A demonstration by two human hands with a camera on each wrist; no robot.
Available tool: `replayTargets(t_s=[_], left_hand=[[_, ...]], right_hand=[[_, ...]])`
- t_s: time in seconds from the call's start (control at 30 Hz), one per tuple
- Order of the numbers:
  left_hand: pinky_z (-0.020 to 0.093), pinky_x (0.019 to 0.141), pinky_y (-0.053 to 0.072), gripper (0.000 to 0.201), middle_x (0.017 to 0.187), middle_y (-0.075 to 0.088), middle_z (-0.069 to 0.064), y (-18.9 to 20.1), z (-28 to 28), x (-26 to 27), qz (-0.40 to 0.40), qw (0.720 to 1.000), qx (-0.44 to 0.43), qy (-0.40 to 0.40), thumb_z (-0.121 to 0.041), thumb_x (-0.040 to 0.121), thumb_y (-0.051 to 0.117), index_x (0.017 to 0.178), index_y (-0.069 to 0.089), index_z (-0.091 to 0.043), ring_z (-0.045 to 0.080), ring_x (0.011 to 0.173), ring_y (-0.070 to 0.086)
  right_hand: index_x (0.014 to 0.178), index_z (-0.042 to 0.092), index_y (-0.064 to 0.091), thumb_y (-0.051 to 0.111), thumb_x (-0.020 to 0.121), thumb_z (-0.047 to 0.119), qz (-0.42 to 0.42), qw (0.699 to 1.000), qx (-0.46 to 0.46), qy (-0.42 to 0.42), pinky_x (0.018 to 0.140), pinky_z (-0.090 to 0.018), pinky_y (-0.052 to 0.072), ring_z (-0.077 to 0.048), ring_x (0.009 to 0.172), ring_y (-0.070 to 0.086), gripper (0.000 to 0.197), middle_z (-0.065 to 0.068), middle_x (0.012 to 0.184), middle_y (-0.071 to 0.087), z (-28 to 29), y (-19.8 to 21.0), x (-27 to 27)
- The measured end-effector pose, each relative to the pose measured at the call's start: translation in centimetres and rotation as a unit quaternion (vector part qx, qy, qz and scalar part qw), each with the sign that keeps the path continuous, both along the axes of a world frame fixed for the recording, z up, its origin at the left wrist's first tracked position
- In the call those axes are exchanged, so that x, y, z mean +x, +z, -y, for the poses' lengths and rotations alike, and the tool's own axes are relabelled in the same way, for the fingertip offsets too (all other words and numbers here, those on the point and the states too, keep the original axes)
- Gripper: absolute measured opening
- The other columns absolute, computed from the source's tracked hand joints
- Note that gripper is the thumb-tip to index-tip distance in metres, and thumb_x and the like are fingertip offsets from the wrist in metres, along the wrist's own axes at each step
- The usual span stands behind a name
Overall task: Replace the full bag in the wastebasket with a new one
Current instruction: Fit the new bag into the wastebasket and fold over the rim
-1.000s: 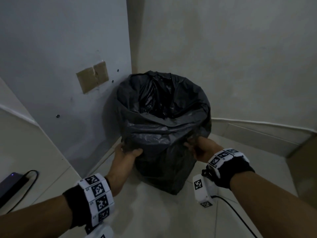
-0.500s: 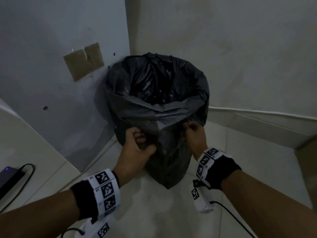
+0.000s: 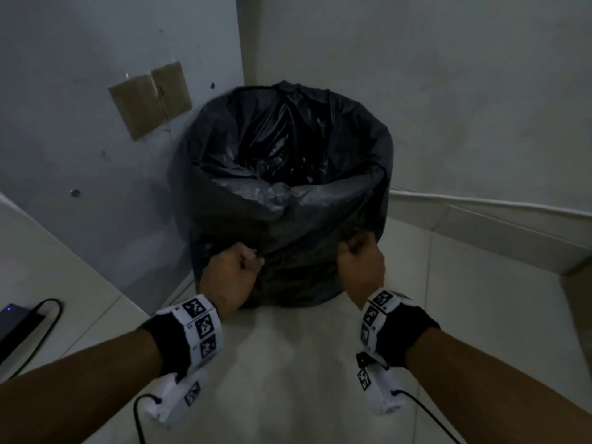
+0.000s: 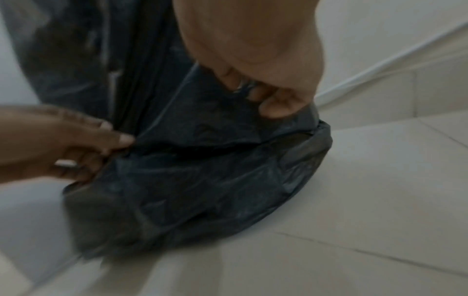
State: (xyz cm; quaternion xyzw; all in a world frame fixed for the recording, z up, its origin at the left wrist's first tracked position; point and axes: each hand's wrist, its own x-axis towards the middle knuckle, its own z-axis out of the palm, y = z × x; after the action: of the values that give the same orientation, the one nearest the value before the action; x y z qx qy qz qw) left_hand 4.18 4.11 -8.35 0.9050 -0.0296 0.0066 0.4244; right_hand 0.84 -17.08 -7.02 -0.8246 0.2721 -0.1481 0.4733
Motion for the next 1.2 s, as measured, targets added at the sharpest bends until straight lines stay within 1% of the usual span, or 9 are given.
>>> replayTargets(t_s=[0.2, 0.33, 0.5, 0.6, 0.73, 0.83, 0.93, 1.07, 1.2], left_hand=[[0.037, 0.078, 0.048, 0.033, 0.081, 0.052, -0.004, 0.4, -0.3, -0.4, 0.004, 0.999, -0.049, 0.019, -0.029, 0.081, 0.072, 0.097, 0.045, -0.022, 0.021, 0.079, 0.058], [0.028, 0.071, 0.046, 0.033, 0.091, 0.050, -0.003, 0.8, 0.1, -2.6, 0.019, 0.997, -0.067, -0.029, -0.028, 0.082, 0.071, 0.100, 0.045, -0.021, 0.017, 0.080, 0.055], [0.008, 0.079, 0.035, 0.024, 0.098, 0.045, -0.004, 3.1, 0.5, -4.9, 0.177, 0.978, -0.017, -0.112, -0.029, 0.086, 0.065, 0.098, 0.045, -0.022, 0.011, 0.090, 0.047], [0.027, 0.087, 0.038, 0.025, 0.104, 0.043, 0.000, 5.4, 0.7, -5.2, 0.285, 0.950, 0.020, -0.125, -0.035, 0.085, 0.057, 0.099, 0.046, -0.017, 0.017, 0.098, 0.044], [0.045, 0.098, 0.036, 0.040, 0.123, 0.041, 0.008, 8.5, 1.2, -4.4, 0.384, 0.914, 0.078, -0.104, -0.035, 0.083, 0.059, 0.116, 0.045, -0.018, 0.026, 0.117, 0.041], [0.060, 0.112, 0.018, 0.060, 0.148, 0.027, 0.003, 10.0, 1.3, -2.7, 0.300, 0.935, 0.156, -0.111, -0.053, 0.087, 0.044, 0.140, 0.033, -0.026, 0.026, 0.142, 0.019], [0.061, 0.114, 0.011, 0.065, 0.152, 0.026, -0.003, 10.4, 1.0, -1.7, 0.234, 0.956, 0.151, -0.090, -0.064, 0.087, 0.029, 0.139, 0.036, -0.024, 0.017, 0.146, 0.006], [0.061, 0.114, 0.014, 0.058, 0.149, 0.030, -0.003, 10.4, 0.1, -1.3, 0.230, 0.956, 0.157, -0.088, -0.062, 0.088, 0.026, 0.127, 0.043, -0.024, 0.016, 0.147, 0.006], [0.060, 0.112, 0.021, 0.057, 0.146, 0.034, -0.002, 10.7, -1.1, -0.3, 0.214, 0.956, 0.175, -0.095, -0.061, 0.090, 0.020, 0.126, 0.043, -0.024, 0.018, 0.148, 0.008]], right_hand=[[0.132, 0.007, 0.039, 0.059, 0.090, 0.019, 0.038, 0.994, -0.047, -0.088, 0.068, -0.030, 0.034, -0.026, 0.085, 0.051, 0.048, -0.016, 0.132, 0.041, 3.6, 1.4, 1.2], [0.118, 0.000, 0.059, 0.049, 0.097, 0.017, -0.025, 0.984, -0.174, 0.027, 0.076, -0.035, 0.042, -0.037, 0.101, 0.059, 0.029, -0.023, 0.116, 0.061, 4.1, 0.5, 2.2], [0.128, 0.006, 0.057, 0.055, 0.093, 0.016, -0.206, 0.966, -0.099, 0.125, 0.088, -0.036, 0.047, -0.028, 0.101, 0.060, 0.037, -0.019, 0.123, 0.062, 4.6, 0.4, 3.2], [0.138, 0.009, 0.045, 0.052, 0.089, 0.011, -0.160, 0.982, 0.002, 0.098, 0.085, -0.040, 0.048, -0.025, 0.093, 0.056, 0.050, -0.022, 0.118, 0.062, 6.3, 1.8, 3.7], [0.130, 0.016, 0.053, 0.039, 0.089, 0.019, 0.024, 0.997, 0.077, -0.016, 0.086, -0.050, 0.054, -0.038, 0.094, 0.064, 0.043, -0.017, 0.115, 0.063, 7.6, 5.1, 4.3], [0.120, 0.022, 0.053, 0.038, 0.089, 0.047, 0.088, 0.978, 0.187, -0.029, 0.083, -0.042, 0.052, -0.030, 0.094, 0.062, 0.043, -0.009, 0.116, 0.060, 6.1, 9.1, 4.9], [0.121, 0.012, 0.053, 0.036, 0.070, 0.068, 0.042, 0.980, 0.196, -0.006, 0.094, -0.048, 0.050, -0.036, 0.108, 0.060, 0.078, -0.015, 0.124, 0.060, 5.2, 10.4, 5.5], [0.123, 0.007, 0.057, 0.025, 0.098, 0.051, 0.019, 0.978, 0.206, 0.033, 0.061, -0.029, 0.046, -0.030, 0.091, 0.061, 0.060, -0.017, 0.119, 0.061, 4.1, 10.9, 4.5], [0.093, 0.009, 0.047, 0.035, 0.095, 0.024, 0.147, 0.987, -0.012, 0.068, 0.072, -0.043, 0.047, -0.029, 0.081, 0.057, 0.020, -0.018, 0.095, 0.059, 3.6, 8.9, 2.2]])
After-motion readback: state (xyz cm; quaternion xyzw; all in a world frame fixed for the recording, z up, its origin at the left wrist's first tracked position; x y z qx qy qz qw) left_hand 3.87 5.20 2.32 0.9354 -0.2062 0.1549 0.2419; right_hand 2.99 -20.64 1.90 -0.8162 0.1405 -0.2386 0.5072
